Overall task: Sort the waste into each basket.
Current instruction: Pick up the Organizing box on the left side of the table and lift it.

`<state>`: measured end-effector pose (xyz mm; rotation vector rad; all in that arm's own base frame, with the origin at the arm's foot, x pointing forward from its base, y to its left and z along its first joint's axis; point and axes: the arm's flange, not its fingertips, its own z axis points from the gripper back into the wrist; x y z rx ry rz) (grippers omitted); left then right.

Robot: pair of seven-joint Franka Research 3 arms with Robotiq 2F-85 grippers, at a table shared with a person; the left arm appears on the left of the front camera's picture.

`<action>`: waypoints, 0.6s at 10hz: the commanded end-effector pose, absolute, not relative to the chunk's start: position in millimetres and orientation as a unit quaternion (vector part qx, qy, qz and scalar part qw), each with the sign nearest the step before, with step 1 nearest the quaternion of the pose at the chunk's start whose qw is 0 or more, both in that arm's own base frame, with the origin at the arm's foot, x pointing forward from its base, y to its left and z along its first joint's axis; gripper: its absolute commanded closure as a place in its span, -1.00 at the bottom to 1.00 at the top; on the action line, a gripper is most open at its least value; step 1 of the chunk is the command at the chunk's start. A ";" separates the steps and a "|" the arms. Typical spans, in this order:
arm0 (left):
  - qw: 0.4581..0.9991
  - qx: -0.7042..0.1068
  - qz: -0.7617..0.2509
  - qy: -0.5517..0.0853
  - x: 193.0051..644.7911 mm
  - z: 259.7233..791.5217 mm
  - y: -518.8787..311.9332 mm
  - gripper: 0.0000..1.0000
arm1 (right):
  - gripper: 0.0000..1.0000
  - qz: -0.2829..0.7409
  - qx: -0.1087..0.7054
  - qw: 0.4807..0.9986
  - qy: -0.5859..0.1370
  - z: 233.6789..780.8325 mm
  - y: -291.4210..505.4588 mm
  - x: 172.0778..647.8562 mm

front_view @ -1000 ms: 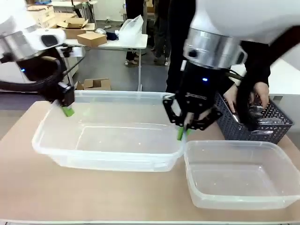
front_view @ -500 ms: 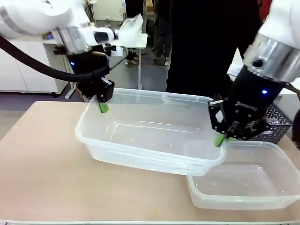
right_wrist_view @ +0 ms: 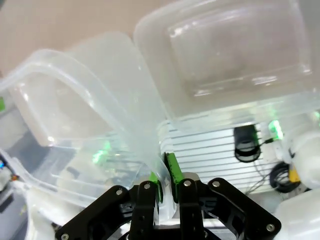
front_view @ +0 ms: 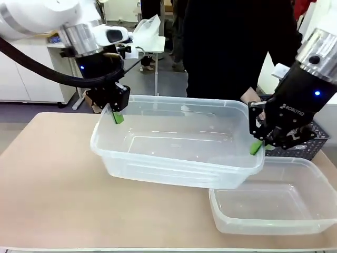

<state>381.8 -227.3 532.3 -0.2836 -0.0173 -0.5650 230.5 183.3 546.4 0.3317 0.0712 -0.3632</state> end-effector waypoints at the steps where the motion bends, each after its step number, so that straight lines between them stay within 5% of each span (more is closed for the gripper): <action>1: 0.949 -0.089 -0.299 -0.035 388.2 517.3 -147.4 1.00 | 1.00 -0.155 0.147 0.976 0.029 548.0 181.7 227.3; 2: 0.950 -0.139 -0.278 -0.008 381.8 532.3 -227.3 1.00 | 1.00 -0.155 0.147 0.976 0.029 548.0 181.7 227.3; 6: 0.951 -0.136 -0.278 -0.011 378.7 528.2 -232.2 0.91 | 0.87 -0.153 0.154 0.975 0.039 545.6 201.8 220.6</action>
